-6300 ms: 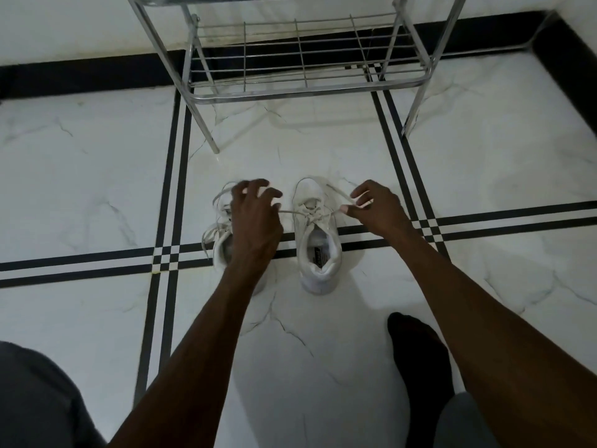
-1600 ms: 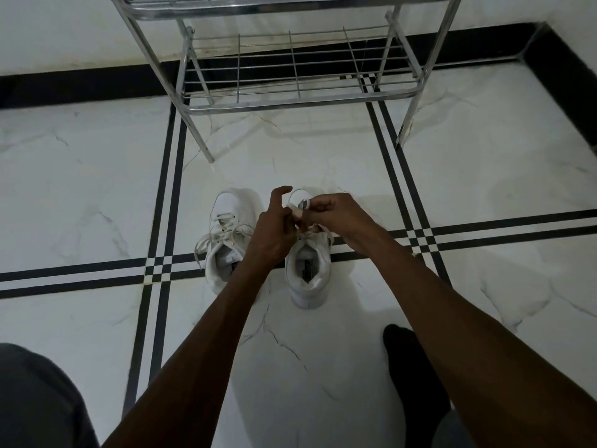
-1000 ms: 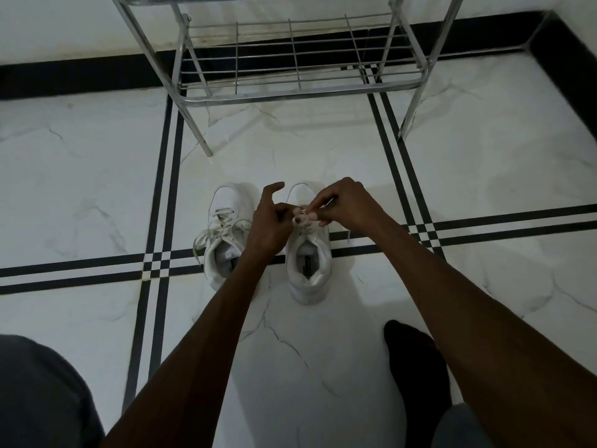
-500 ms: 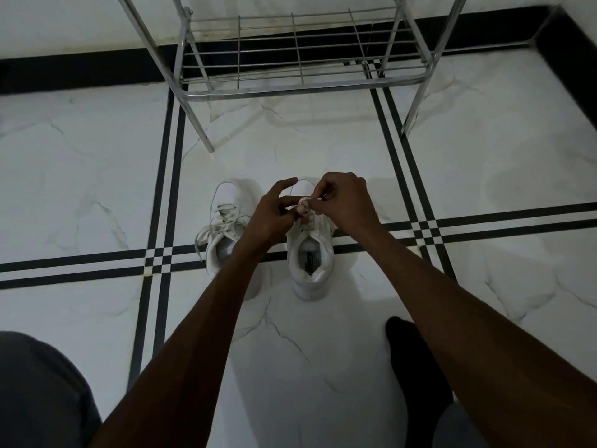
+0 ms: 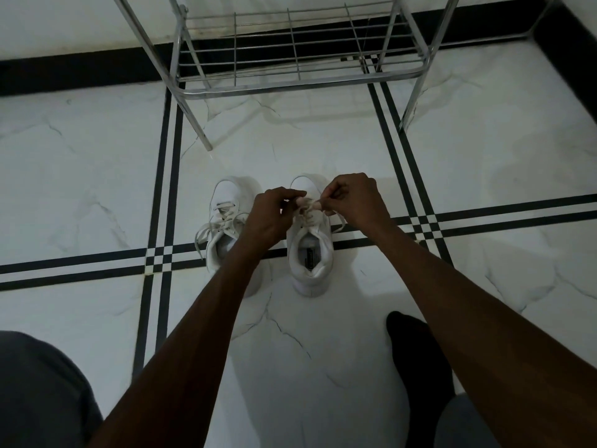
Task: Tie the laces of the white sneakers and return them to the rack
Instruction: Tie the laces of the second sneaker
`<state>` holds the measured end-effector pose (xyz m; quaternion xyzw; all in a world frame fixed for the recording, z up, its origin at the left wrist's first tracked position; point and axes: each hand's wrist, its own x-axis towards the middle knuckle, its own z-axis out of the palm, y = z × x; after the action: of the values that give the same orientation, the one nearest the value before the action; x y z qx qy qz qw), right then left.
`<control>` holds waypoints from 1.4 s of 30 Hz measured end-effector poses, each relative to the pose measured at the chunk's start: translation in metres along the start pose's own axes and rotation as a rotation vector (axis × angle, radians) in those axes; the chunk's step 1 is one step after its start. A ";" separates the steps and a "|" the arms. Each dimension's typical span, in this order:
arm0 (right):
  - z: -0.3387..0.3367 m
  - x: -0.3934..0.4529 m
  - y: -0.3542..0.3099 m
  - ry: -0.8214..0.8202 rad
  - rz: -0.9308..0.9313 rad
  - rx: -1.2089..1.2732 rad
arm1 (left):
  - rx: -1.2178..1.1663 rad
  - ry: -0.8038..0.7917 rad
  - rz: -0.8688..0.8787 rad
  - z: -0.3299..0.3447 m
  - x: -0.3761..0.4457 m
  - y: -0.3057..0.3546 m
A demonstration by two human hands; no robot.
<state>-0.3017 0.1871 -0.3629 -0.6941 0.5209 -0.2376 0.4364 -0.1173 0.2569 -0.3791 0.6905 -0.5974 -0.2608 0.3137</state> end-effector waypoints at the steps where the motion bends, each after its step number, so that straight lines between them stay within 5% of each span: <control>1: -0.001 0.000 0.001 -0.002 -0.004 -0.020 | 0.007 0.015 -0.002 0.000 -0.001 0.000; 21: -0.021 -0.015 0.068 0.118 0.290 -0.286 | 0.622 -0.054 0.000 -0.014 -0.039 -0.025; 32: -0.010 -0.007 0.072 0.131 0.447 -0.381 | 0.750 -0.012 -0.126 -0.008 -0.043 -0.019; 38: -0.016 -0.016 0.057 -0.026 0.476 -0.121 | 0.731 -0.014 -0.172 -0.008 -0.050 -0.006; 42: -0.017 -0.026 0.038 -0.432 0.595 0.209 | 0.481 0.052 -0.141 0.003 -0.058 -0.004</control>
<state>-0.3438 0.2023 -0.3839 -0.4983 0.5688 -0.0005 0.6544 -0.1260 0.3138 -0.3850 0.7916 -0.5845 -0.1145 0.1364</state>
